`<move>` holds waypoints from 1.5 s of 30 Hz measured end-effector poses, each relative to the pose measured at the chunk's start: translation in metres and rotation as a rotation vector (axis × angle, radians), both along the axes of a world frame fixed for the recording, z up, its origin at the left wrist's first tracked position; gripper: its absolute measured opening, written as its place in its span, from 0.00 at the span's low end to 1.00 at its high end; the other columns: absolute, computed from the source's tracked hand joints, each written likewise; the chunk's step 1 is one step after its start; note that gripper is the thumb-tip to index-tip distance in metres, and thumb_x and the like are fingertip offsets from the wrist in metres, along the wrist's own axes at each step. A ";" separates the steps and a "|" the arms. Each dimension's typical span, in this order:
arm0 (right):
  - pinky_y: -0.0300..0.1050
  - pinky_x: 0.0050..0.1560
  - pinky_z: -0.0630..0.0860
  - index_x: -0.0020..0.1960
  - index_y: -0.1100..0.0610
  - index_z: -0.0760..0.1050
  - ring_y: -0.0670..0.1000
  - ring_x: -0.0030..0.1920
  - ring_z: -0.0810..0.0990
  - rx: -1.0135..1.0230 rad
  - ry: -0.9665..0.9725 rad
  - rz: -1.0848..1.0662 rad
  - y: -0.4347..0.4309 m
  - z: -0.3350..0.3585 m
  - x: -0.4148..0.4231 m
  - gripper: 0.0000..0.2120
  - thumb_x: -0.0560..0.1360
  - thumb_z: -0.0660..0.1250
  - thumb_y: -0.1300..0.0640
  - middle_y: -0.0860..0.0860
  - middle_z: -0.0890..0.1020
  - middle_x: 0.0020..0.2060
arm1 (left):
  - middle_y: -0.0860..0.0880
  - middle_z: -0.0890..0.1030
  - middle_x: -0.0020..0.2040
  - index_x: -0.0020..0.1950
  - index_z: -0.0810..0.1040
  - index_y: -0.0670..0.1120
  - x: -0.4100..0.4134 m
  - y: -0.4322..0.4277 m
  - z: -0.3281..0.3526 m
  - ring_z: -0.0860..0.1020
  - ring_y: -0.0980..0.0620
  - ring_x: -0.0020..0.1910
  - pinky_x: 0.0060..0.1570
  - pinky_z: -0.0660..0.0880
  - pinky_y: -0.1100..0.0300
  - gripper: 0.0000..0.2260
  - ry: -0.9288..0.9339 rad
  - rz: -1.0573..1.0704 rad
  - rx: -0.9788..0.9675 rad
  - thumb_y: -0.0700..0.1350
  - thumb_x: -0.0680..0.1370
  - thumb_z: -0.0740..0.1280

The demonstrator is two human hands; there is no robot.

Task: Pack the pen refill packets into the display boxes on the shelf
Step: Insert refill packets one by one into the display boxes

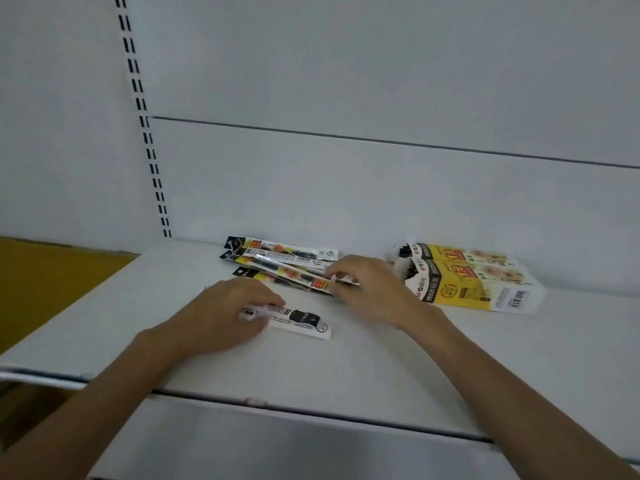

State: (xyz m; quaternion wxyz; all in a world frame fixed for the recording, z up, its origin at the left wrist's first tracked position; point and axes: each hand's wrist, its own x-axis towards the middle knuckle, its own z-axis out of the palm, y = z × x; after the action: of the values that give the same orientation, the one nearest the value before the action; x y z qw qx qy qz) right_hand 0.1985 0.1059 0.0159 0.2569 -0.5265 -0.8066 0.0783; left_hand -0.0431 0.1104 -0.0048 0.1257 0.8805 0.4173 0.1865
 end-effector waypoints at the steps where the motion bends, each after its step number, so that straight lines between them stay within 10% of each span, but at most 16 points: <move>1: 0.47 0.56 0.72 0.56 0.55 0.78 0.52 0.54 0.77 -0.019 -0.015 -0.023 0.006 -0.002 -0.006 0.11 0.75 0.66 0.56 0.53 0.80 0.53 | 0.66 0.74 0.50 0.55 0.76 0.61 -0.003 0.002 -0.001 0.71 0.65 0.52 0.53 0.66 0.68 0.16 0.011 0.002 0.030 0.59 0.69 0.59; 12: 0.29 0.39 0.69 0.65 0.42 0.70 0.42 0.39 0.73 -0.346 -0.077 -0.001 0.006 0.025 -0.024 0.23 0.73 0.62 0.61 0.45 0.77 0.45 | 0.62 0.77 0.42 0.47 0.81 0.55 -0.031 0.012 0.011 0.74 0.65 0.44 0.38 0.67 0.75 0.09 -0.169 0.042 -0.039 0.49 0.68 0.74; 16: 0.47 0.47 0.75 0.46 0.57 0.81 0.50 0.43 0.81 -0.475 0.281 -0.055 0.005 0.034 -0.029 0.08 0.74 0.63 0.58 0.53 0.83 0.42 | 0.57 0.76 0.42 0.49 0.80 0.57 -0.043 0.011 0.007 0.73 0.60 0.40 0.36 0.66 0.73 0.12 -0.042 0.076 -0.074 0.54 0.67 0.73; 20: 0.45 0.39 0.78 0.54 0.64 0.75 0.58 0.42 0.83 -0.660 0.773 0.163 0.000 0.052 -0.030 0.17 0.68 0.58 0.60 0.57 0.83 0.42 | 0.53 0.77 0.45 0.51 0.81 0.53 -0.052 0.010 0.006 0.73 0.57 0.43 0.43 0.71 0.62 0.12 -0.038 0.085 -0.048 0.56 0.73 0.66; 26: 0.38 0.51 0.69 0.43 0.52 0.81 0.50 0.51 0.73 0.145 0.234 -0.064 0.005 0.054 -0.054 0.17 0.76 0.58 0.68 0.52 0.79 0.46 | 0.52 0.67 0.38 0.51 0.81 0.49 -0.074 0.004 0.022 0.64 0.59 0.30 0.28 0.56 0.67 0.19 -0.151 0.191 0.482 0.55 0.75 0.54; 29: 0.37 0.61 0.62 0.42 0.55 0.82 0.49 0.61 0.68 0.194 0.044 -0.078 0.017 0.045 -0.063 0.13 0.76 0.60 0.65 0.52 0.71 0.57 | 0.53 0.64 0.34 0.49 0.81 0.47 -0.083 -0.010 0.032 0.58 0.63 0.23 0.24 0.52 0.70 0.16 -0.164 0.203 0.556 0.49 0.73 0.56; 36: 0.36 0.48 0.70 0.55 0.59 0.77 0.49 0.46 0.75 0.115 0.046 -0.086 0.042 0.022 -0.083 0.15 0.71 0.64 0.71 0.50 0.73 0.46 | 0.45 0.83 0.45 0.57 0.78 0.49 -0.109 -0.026 0.020 0.79 0.50 0.37 0.30 0.66 0.75 0.18 -0.262 0.253 0.384 0.32 0.71 0.63; 39: 0.43 0.44 0.70 0.53 0.57 0.79 0.48 0.39 0.72 0.240 0.045 -0.131 0.048 0.028 -0.084 0.10 0.72 0.70 0.60 0.51 0.73 0.41 | 0.56 0.75 0.45 0.60 0.75 0.51 -0.110 -0.028 0.016 0.73 0.55 0.44 0.38 0.67 0.76 0.18 -0.404 0.254 0.180 0.47 0.70 0.65; 43: 0.52 0.53 0.69 0.51 0.64 0.79 0.58 0.57 0.71 0.405 -0.236 -0.255 0.060 0.035 -0.083 0.15 0.76 0.65 0.52 0.60 0.71 0.59 | 0.56 0.74 0.44 0.58 0.77 0.52 -0.107 -0.029 0.017 0.73 0.54 0.43 0.34 0.66 0.73 0.15 -0.571 0.300 0.044 0.53 0.74 0.62; 45: 0.50 0.47 0.72 0.57 0.65 0.74 0.57 0.50 0.75 0.313 -0.312 -0.190 0.064 0.033 -0.088 0.16 0.79 0.58 0.54 0.59 0.71 0.61 | 0.54 0.76 0.47 0.57 0.78 0.51 -0.108 -0.027 0.018 0.73 0.54 0.46 0.33 0.67 0.75 0.10 -0.655 0.335 -0.021 0.46 0.77 0.64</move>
State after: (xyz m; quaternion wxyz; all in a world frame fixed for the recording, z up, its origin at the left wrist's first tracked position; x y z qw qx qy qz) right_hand 0.1110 0.1698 0.0488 0.2138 -0.5596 -0.7857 -0.1544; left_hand -0.1509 0.0835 0.0129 0.2292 0.6922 0.4954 0.4721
